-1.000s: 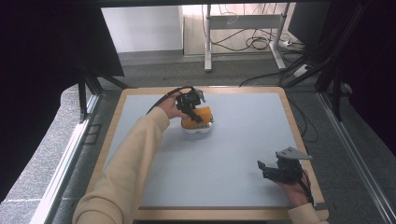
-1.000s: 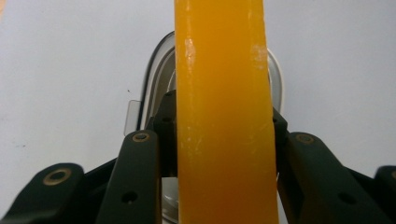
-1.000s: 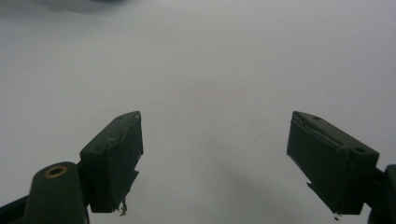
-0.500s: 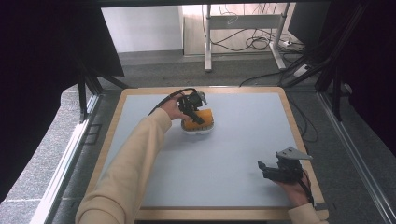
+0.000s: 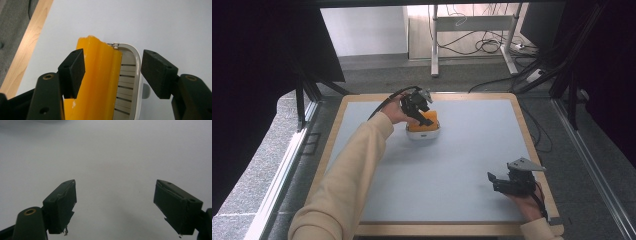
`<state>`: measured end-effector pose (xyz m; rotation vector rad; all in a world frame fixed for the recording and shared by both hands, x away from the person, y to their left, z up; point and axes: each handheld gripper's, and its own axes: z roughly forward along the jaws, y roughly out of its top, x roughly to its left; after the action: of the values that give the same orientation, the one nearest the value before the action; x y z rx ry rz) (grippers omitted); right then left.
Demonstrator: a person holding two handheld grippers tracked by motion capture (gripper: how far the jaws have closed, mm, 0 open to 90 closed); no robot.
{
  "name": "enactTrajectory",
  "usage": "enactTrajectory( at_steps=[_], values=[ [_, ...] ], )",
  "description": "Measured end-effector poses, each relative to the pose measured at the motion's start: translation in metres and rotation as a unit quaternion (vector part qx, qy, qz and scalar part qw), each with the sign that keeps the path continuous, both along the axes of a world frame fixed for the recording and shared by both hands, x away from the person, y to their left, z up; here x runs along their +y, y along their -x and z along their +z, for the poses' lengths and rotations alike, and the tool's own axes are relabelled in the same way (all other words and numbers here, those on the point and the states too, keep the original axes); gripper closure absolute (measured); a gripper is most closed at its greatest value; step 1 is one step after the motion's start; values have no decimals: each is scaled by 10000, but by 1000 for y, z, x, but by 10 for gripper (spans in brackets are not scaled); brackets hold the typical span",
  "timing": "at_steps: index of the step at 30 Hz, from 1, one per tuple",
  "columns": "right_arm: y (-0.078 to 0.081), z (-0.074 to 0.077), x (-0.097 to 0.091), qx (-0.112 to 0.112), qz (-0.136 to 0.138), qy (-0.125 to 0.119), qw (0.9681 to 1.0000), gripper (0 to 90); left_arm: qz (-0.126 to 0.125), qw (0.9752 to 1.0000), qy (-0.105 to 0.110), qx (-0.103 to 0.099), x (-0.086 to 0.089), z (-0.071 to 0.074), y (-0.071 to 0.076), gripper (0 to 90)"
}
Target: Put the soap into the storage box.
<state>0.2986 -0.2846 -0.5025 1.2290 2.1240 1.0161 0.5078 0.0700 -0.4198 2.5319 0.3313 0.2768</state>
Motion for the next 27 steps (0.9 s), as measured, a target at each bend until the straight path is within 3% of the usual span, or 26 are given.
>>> enactTrajectory(
  at_steps=[13, 27],
  values=[
    [0, 0, 0, -3, -7, 2, 10000, 186, 137, 9996, 228, 112, 11, 6, 4, 339],
    [1, 0, 1, -6, -20, 21, 10000, 186, 665, 9956, 561, 346, 38, 10, 33, 362]
  ],
)
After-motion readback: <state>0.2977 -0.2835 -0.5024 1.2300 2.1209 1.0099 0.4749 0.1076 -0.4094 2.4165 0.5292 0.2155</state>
